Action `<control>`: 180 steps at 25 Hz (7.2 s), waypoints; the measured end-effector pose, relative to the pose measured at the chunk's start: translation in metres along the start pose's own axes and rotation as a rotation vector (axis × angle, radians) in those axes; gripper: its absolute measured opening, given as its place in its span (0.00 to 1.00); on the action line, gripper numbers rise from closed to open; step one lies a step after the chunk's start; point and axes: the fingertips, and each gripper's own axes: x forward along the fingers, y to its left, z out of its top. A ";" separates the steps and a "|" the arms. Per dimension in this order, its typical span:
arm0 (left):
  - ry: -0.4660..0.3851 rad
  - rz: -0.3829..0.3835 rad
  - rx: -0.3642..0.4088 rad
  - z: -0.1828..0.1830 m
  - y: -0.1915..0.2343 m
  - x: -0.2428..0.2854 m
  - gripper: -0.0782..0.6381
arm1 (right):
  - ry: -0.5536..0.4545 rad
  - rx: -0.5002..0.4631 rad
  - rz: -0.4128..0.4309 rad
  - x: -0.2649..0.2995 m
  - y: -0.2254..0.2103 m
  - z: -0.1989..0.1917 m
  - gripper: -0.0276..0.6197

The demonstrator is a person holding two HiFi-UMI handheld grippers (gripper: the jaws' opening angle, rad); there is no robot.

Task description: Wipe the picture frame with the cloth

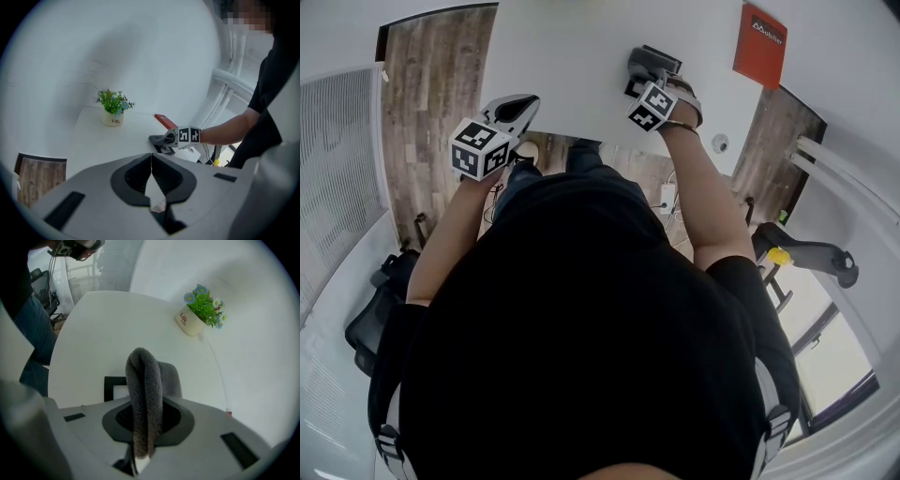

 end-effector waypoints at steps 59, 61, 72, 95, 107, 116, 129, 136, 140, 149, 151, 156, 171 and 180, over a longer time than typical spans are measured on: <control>0.035 -0.105 0.062 -0.008 0.003 -0.027 0.12 | 0.061 0.103 0.044 -0.031 0.071 -0.002 0.11; 0.039 -0.109 0.067 -0.008 0.000 -0.025 0.12 | 0.060 0.111 0.041 -0.034 0.070 -0.006 0.11; 0.031 -0.139 0.083 0.000 -0.002 -0.012 0.12 | 0.071 0.145 0.016 -0.049 0.048 -0.015 0.11; 0.054 -0.129 0.054 0.003 -0.003 0.015 0.12 | 0.058 0.167 -0.056 -0.055 -0.048 -0.036 0.11; 0.064 -0.101 0.041 0.008 -0.011 0.028 0.12 | 0.048 0.151 -0.056 -0.041 -0.075 -0.051 0.11; 0.074 -0.089 0.019 0.004 -0.011 0.028 0.12 | 0.048 0.135 -0.020 -0.024 -0.060 -0.055 0.11; 0.073 -0.081 0.013 -0.003 -0.012 0.027 0.12 | 0.060 0.137 0.020 -0.012 -0.035 -0.059 0.11; 0.071 -0.079 0.007 -0.006 -0.012 0.025 0.12 | 0.067 0.135 0.032 -0.011 -0.026 -0.060 0.11; 0.068 -0.079 0.007 -0.008 -0.014 0.024 0.12 | 0.069 0.132 0.037 -0.011 -0.020 -0.061 0.11; 0.067 -0.092 0.018 -0.011 -0.017 0.021 0.12 | 0.081 0.142 0.047 -0.015 -0.005 -0.064 0.11; 0.065 -0.094 0.020 -0.012 -0.019 0.019 0.12 | 0.082 0.142 0.048 -0.017 0.001 -0.065 0.11; 0.066 -0.103 0.030 -0.012 -0.021 0.019 0.12 | 0.087 0.152 0.053 -0.020 0.008 -0.066 0.11; 0.071 -0.125 0.049 -0.009 -0.021 0.015 0.12 | 0.110 0.183 0.078 -0.030 0.033 -0.070 0.11; 0.072 -0.142 0.066 -0.005 -0.024 0.015 0.12 | 0.120 0.200 0.089 -0.035 0.046 -0.074 0.11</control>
